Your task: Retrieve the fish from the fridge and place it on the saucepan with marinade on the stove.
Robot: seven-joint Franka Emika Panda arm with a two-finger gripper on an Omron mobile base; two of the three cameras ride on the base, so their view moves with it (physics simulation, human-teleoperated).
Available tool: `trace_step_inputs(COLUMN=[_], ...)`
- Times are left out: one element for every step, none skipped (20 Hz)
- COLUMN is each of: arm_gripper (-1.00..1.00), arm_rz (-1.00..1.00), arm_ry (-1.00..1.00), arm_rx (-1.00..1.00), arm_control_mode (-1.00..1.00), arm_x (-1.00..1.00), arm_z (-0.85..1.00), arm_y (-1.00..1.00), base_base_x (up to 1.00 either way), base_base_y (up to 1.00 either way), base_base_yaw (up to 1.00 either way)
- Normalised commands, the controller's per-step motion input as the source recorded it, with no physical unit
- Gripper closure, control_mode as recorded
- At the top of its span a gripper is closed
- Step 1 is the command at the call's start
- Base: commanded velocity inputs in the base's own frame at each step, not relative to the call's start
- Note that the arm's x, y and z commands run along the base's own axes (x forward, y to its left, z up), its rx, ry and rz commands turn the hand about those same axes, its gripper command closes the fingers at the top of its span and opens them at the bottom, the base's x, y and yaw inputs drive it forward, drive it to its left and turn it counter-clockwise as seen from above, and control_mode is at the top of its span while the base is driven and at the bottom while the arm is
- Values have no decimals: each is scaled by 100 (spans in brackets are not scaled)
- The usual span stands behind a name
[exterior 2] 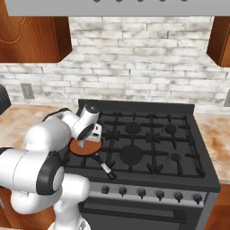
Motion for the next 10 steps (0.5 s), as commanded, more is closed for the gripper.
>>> trace_step_inputs(arm_gripper=[100,100,100,100,100,100,100,100,100,100], arm_rz=[-1,-1,-1,-1,-1,-1,-1,0,0,0], arm_ry=[0,0,0,0,0,0,0,0,0,0], arm_rx=[0,0,0,0,0,0,0,0,0,0], arm_control_mode=[-100,-100,-100,-100,-100,-100,-100,-100,-100,-100], arm_x=[21,22,25,24,20,16,14,14,14,10], arm_z=[0,0,0,0,0,0,0,0,0,0], arm_y=[0,0,0,0,0,0,0,0,0,0], base_base_x=[0,0,0,0,0,0,0,0,0,0], base_base_y=[0,0,0,0,0,0,0,0,0,0], base_base_yaw=[0,0,0,0,0,0,0,0,0,0])
